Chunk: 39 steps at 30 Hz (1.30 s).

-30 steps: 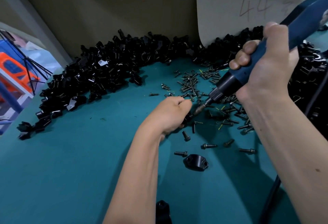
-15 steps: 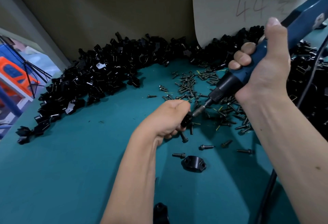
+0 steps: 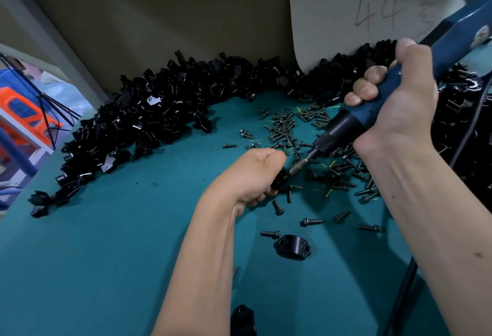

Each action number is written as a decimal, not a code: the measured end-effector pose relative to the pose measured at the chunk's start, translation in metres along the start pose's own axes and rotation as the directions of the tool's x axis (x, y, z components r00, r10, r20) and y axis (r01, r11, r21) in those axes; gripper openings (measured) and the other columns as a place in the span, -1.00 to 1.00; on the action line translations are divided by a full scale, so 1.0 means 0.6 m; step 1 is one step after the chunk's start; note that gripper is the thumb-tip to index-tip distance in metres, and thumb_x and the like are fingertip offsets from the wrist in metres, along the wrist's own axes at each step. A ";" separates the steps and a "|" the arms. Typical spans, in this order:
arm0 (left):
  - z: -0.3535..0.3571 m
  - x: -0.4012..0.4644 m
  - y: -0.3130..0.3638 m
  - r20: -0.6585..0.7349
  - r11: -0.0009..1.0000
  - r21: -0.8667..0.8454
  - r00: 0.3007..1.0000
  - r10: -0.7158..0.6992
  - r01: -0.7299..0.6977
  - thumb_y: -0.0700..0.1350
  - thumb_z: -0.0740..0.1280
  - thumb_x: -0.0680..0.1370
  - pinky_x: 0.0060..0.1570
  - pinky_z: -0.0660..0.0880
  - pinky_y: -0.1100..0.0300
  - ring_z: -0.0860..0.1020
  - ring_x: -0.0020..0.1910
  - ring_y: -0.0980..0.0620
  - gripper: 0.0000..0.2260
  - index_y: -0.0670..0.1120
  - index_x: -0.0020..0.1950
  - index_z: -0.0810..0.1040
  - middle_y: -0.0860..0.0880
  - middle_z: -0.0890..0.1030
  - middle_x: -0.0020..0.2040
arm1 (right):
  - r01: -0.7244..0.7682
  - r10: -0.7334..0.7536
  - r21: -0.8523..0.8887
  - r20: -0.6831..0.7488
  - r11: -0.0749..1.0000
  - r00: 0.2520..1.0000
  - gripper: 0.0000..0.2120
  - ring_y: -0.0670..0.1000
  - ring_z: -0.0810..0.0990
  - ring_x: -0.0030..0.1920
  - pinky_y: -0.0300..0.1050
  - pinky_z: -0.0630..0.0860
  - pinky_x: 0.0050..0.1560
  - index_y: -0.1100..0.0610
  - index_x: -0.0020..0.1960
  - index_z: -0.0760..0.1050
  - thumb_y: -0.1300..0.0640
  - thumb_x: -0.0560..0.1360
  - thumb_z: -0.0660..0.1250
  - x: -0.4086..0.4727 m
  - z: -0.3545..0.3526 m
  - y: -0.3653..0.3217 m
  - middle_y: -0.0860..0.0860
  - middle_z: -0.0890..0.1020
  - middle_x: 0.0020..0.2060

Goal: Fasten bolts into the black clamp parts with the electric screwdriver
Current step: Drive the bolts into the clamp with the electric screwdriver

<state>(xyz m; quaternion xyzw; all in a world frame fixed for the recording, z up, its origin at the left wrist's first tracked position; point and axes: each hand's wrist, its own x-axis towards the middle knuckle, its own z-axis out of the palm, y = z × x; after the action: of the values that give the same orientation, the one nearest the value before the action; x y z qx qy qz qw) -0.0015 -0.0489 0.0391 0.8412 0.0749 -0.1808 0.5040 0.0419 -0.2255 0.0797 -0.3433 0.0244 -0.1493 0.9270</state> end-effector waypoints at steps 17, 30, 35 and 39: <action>-0.066 0.005 -0.052 -0.113 0.770 -0.636 0.981 -0.158 0.051 0.19 0.25 0.66 -0.59 0.32 0.27 0.35 -0.51 0.07 -0.67 -0.08 0.15 0.41 -0.03 0.48 -0.39 | -0.345 0.340 0.146 0.056 0.927 0.939 -0.50 0.06 0.59 -0.16 -0.06 0.51 -0.04 0.12 0.24 0.48 -0.25 0.71 -0.01 0.015 -0.013 0.006 0.13 0.60 0.00; -0.056 0.013 -0.061 -0.054 0.806 -0.589 0.993 -0.109 0.057 0.14 0.33 0.64 -0.56 0.40 0.26 0.42 -0.50 0.06 -0.73 -0.05 0.10 0.46 -0.05 0.55 -0.35 | -0.346 0.367 0.197 -0.084 0.917 0.926 -0.39 0.11 0.64 -0.11 -0.02 0.57 0.02 0.11 0.25 0.56 -0.40 0.58 0.22 0.009 -0.020 0.032 0.12 0.65 -0.01; -0.070 0.003 -0.068 0.026 0.852 -0.521 0.999 -0.044 0.051 0.19 0.36 0.62 -0.65 0.25 0.33 0.34 -0.53 0.12 -0.71 -0.02 0.09 0.49 -0.16 0.69 -0.17 | -0.248 0.258 0.096 -0.113 0.964 0.959 -0.54 -0.06 0.49 -0.38 -0.18 0.51 -0.21 0.12 0.00 0.46 -0.24 0.47 0.51 0.005 -0.002 0.024 -0.03 0.52 -0.32; -0.075 -0.006 -0.070 0.099 0.894 -0.448 0.994 0.054 -0.004 0.22 0.45 0.46 -0.64 0.15 0.37 0.25 -0.56 0.15 -0.69 0.00 -0.10 0.52 -0.17 0.63 -0.22 | -0.198 0.206 0.080 -0.110 0.977 0.972 -0.71 -0.08 0.40 -0.47 -0.20 0.41 -0.37 0.09 -0.05 0.34 0.09 0.54 0.47 0.010 0.003 0.014 -0.06 0.45 -0.40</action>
<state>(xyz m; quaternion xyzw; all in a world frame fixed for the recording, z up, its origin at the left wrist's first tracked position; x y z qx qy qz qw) -0.0076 0.0105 0.0253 0.6929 0.0742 -0.1968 0.6897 0.0502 -0.2200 0.0761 -0.2976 0.1084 -0.0750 0.9455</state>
